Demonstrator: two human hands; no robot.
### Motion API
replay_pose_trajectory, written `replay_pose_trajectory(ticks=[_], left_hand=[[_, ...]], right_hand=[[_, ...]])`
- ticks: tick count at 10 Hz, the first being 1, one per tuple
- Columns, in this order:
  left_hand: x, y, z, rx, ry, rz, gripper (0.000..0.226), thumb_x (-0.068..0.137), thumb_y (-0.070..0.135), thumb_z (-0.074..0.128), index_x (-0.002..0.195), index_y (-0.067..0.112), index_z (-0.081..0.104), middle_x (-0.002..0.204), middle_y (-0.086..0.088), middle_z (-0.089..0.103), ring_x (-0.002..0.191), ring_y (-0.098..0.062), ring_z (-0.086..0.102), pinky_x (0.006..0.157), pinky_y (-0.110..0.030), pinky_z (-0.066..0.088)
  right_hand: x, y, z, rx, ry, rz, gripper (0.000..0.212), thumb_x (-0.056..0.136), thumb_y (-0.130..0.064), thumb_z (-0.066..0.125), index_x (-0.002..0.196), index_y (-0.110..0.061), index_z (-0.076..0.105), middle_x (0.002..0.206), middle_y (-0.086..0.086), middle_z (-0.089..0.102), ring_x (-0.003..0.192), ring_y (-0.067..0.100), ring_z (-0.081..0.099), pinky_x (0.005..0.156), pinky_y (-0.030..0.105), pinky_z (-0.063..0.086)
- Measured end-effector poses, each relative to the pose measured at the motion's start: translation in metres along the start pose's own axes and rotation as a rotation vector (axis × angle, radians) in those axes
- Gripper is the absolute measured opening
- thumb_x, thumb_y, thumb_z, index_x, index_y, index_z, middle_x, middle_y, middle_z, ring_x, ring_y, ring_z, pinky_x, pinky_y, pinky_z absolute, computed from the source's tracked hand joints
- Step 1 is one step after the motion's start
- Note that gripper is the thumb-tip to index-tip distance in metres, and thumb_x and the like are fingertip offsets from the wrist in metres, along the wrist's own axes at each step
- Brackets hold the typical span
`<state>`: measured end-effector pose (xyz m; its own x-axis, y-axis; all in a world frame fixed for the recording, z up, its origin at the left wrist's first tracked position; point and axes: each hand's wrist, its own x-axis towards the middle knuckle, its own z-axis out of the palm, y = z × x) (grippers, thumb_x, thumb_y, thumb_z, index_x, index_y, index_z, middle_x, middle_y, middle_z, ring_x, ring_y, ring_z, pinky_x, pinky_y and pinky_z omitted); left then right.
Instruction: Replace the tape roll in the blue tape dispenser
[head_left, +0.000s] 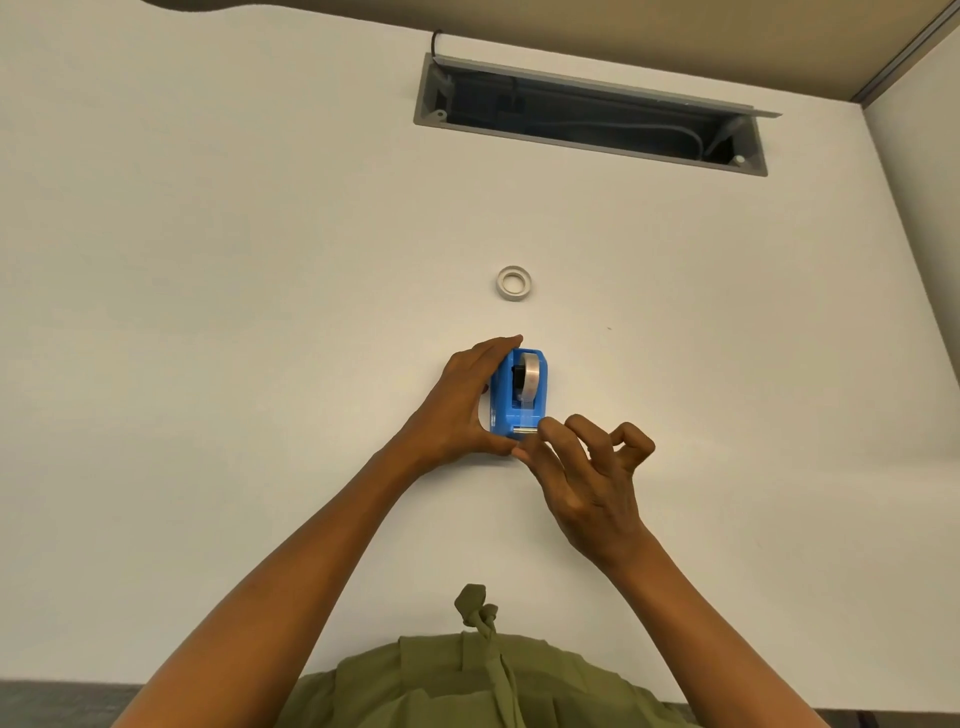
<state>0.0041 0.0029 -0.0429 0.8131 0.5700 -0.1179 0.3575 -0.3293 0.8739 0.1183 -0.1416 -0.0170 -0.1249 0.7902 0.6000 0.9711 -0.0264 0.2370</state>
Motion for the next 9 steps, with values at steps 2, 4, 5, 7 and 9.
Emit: replay_pose_trajectory(ticks=[2,4,5,7,9], left_hand=[[0.000,0.004,-0.001,0.006,0.001,-0.008,0.103,0.059,0.036,0.083,0.140,0.031,0.020,0.146,0.007,0.030,0.125,-0.006,0.030,0.101,-0.024,0.035],[-0.001,0.005,-0.001,0.007,-0.006,-0.016,0.104,0.059,0.038,0.083,0.140,0.032,0.018,0.147,0.008,0.029,0.127,-0.007,0.031,0.094,-0.010,0.031],[-0.003,0.005,-0.002,0.016,-0.003,-0.022,0.108,0.058,0.040,0.083,0.141,0.033,0.015,0.147,0.008,0.028,0.122,-0.004,0.034,0.088,-0.002,0.029],[-0.006,0.009,-0.005,0.023,-0.029,-0.070,0.113,0.056,0.037,0.085,0.143,0.027,0.014,0.147,0.006,0.029,0.122,-0.009,0.041,0.095,-0.017,0.035],[-0.018,0.016,-0.020,0.164,-0.048,-0.117,0.106,0.065,0.025,0.080,0.144,0.027,0.010,0.151,0.006,0.020,0.129,-0.013,0.035,0.103,-0.028,0.034]], right_hand=[[0.002,-0.001,0.002,0.000,0.006,-0.008,0.013,0.070,-0.021,0.078,0.080,-0.014,0.072,0.105,0.000,0.045,0.096,0.017,0.045,0.073,0.038,0.022],[-0.002,-0.001,0.003,0.009,0.013,0.007,0.015,0.069,-0.013,0.080,0.081,-0.016,0.072,0.103,0.001,0.045,0.093,0.016,0.046,0.073,0.037,0.022],[-0.013,-0.002,0.002,-0.001,0.022,-0.006,0.015,0.076,-0.011,0.071,0.090,-0.016,0.074,0.104,0.002,0.047,0.092,0.017,0.046,0.073,0.037,0.023],[-0.034,-0.004,0.000,0.022,-0.116,0.008,0.035,0.072,-0.011,0.073,0.107,-0.010,0.067,0.086,0.005,0.069,0.083,0.019,0.057,0.076,0.037,0.028],[-0.042,0.000,-0.012,0.194,-0.175,0.089,0.019,0.076,-0.016,0.072,0.094,-0.012,0.069,0.082,0.006,0.066,0.070,0.021,0.059,0.076,0.036,0.033]])
